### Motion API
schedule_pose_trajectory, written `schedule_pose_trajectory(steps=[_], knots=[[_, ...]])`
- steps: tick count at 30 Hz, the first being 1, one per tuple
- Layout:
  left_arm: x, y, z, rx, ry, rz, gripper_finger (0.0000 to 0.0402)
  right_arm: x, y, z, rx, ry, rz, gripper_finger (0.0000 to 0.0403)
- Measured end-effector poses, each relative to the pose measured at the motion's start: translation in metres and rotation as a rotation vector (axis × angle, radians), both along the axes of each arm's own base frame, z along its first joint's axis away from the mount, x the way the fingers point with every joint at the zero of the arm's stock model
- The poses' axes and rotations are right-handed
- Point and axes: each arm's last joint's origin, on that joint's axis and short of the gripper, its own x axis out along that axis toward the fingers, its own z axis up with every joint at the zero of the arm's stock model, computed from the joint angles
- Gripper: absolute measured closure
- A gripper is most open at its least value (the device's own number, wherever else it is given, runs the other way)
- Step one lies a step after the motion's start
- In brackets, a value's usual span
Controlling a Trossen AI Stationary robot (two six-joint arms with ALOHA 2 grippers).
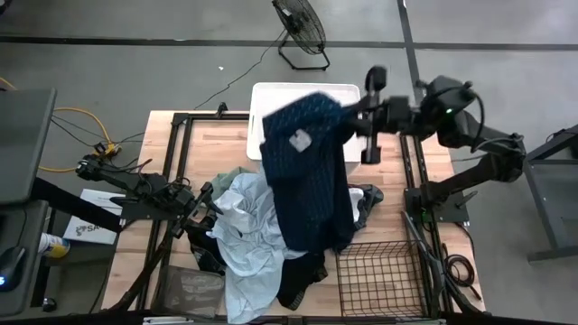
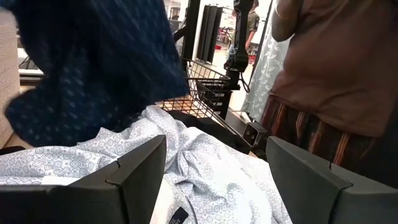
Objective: Pick & Place Cloths
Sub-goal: Put the dark blue polo shirt into the white laundry bin
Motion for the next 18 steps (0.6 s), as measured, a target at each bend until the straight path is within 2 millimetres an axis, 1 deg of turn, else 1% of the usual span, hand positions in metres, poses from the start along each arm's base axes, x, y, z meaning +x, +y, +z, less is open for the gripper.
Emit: schedule_pose_trajectory(steps=[5,12,18], knots=[[0.000,0.000,0.000,0.000,0.000,0.000,0.0128,-0.012,-0.014,0.026,-0.051,-0.185,-0.066,0.0386],[0.000,0.000,0.000,0.000,0.000,0.001,0.0128,-0.033,-0.035,0.058,-0.102,-0.353,-0.152,0.0386],[0.000,0.000,0.000,0.000,0.000,0.000,0.0128,-0.049,-0.047,0.090,-0.162,-0.476,-0.182,0.0386]])
